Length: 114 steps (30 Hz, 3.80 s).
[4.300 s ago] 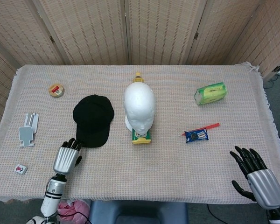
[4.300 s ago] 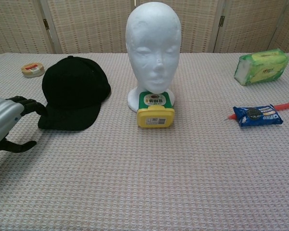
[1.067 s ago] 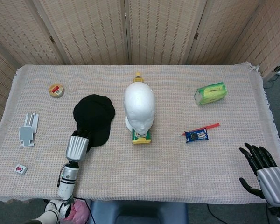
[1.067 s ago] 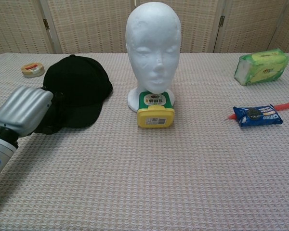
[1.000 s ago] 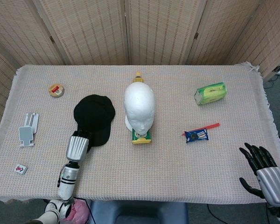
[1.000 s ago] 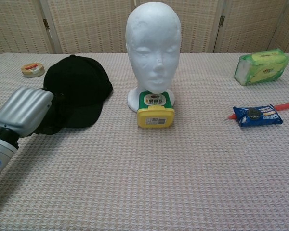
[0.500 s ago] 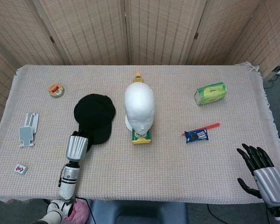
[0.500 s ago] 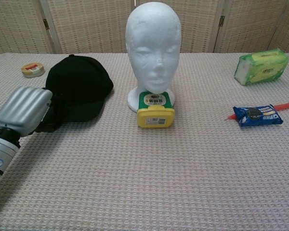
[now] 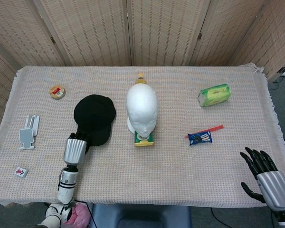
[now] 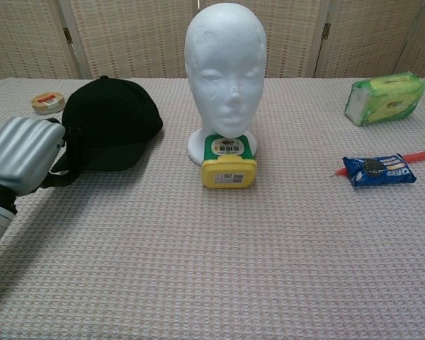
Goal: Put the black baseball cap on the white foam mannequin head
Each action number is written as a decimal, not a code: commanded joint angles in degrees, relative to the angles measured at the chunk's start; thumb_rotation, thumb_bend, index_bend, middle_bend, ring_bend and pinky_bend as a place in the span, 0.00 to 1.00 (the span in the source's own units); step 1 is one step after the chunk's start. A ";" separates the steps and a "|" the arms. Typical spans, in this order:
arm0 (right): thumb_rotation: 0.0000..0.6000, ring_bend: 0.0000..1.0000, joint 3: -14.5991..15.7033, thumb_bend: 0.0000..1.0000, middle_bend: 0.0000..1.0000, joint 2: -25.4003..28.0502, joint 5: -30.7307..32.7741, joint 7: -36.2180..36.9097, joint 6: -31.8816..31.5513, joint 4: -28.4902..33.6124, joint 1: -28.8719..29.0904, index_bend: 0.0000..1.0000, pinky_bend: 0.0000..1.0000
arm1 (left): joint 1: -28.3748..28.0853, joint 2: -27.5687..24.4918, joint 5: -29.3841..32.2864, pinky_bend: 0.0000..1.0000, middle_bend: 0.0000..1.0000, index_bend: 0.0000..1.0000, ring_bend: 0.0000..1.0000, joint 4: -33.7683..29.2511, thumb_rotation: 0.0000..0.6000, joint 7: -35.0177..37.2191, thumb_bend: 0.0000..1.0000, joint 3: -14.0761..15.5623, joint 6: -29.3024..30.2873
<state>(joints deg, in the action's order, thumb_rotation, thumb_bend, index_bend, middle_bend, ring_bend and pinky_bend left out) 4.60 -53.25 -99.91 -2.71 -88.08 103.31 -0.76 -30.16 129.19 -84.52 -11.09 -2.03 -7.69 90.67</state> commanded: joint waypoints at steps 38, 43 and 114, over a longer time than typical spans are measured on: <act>1.00 0.00 0.51 0.24 0.00 -0.15 -1.85 -0.24 -1.23 -0.29 -0.75 0.00 0.00 | -2.85 -10.38 3.36 0.61 0.65 0.64 0.49 -10.68 1.00 -6.48 0.47 -6.73 21.15; 1.00 0.00 0.27 0.24 0.00 -0.27 -1.63 -0.33 -1.43 -0.28 -0.78 0.00 0.00 | -3.05 -13.54 1.72 0.61 0.65 0.64 0.49 -16.30 1.00 -10.10 0.47 -6.08 23.19; 1.00 0.00 -0.17 0.24 0.00 4.27 0.79 12.09 0.62 -2.06 1.16 0.00 0.00 | -20.98 -15.67 -8.75 0.61 0.65 0.64 0.49 -53.49 1.00 -48.51 0.46 -14.10 8.36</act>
<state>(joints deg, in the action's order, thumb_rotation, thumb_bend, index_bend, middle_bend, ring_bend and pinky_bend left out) 4.36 -49.01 -99.02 9.32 -87.52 101.28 0.36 -51.31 113.27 -93.00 -64.43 -50.18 -22.08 98.75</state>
